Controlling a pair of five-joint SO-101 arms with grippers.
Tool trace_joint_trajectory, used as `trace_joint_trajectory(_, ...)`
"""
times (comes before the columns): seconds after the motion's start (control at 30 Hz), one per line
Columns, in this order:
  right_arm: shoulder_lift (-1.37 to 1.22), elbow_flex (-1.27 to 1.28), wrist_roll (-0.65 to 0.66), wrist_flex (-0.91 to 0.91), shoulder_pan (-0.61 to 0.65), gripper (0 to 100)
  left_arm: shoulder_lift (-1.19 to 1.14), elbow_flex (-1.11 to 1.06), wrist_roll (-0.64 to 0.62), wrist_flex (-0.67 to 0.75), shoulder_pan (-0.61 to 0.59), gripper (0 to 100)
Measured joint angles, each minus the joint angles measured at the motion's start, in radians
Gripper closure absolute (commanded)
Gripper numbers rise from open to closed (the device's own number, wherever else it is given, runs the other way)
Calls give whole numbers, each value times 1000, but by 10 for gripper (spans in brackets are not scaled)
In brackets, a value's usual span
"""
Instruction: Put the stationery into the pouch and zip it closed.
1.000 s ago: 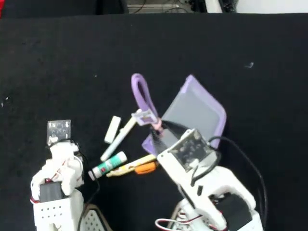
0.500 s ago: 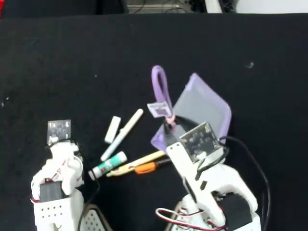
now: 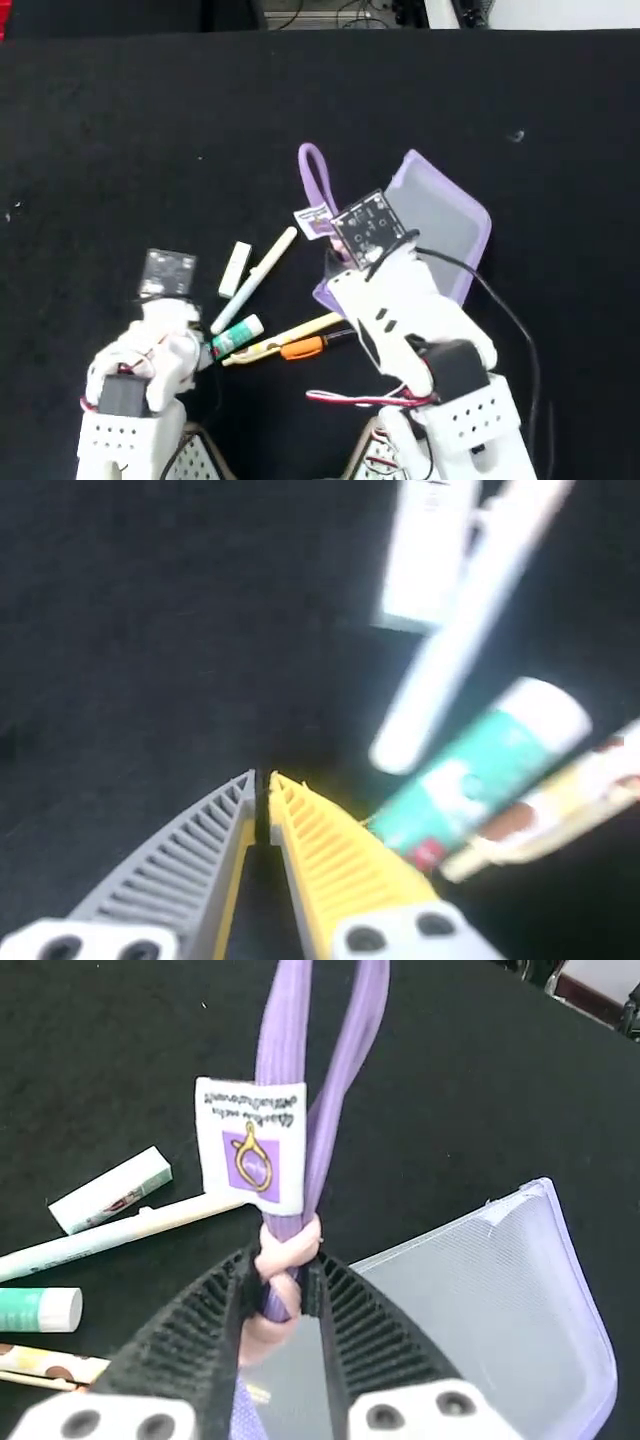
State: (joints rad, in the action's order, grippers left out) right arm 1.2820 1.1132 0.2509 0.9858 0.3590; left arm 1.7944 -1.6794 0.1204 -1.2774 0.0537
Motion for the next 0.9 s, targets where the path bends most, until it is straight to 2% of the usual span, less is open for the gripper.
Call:
trace_joint_trajectory(0.17,-6,0,0,-9,0,988,0,0,0,0,207,968)
trace_joint_trajectory(0.3,-6,0,0,-17,-26,988,0,0,2,3,307,967)
trace_joint_trajectory(0.47,-15,0,0,-20,-69,988,0,0,8,103,347,966)
trace_joint_trajectory(0.57,-15,0,0,-20,-69,988,0,0,103,190,348,966)
trace_joint_trajectory(0.7,-15,0,0,-20,-69,988,0,5,273,227,359,966)
trace_joint_trajectory(0.9,-15,0,0,-20,-69,988,0,80,311,342,463,951)
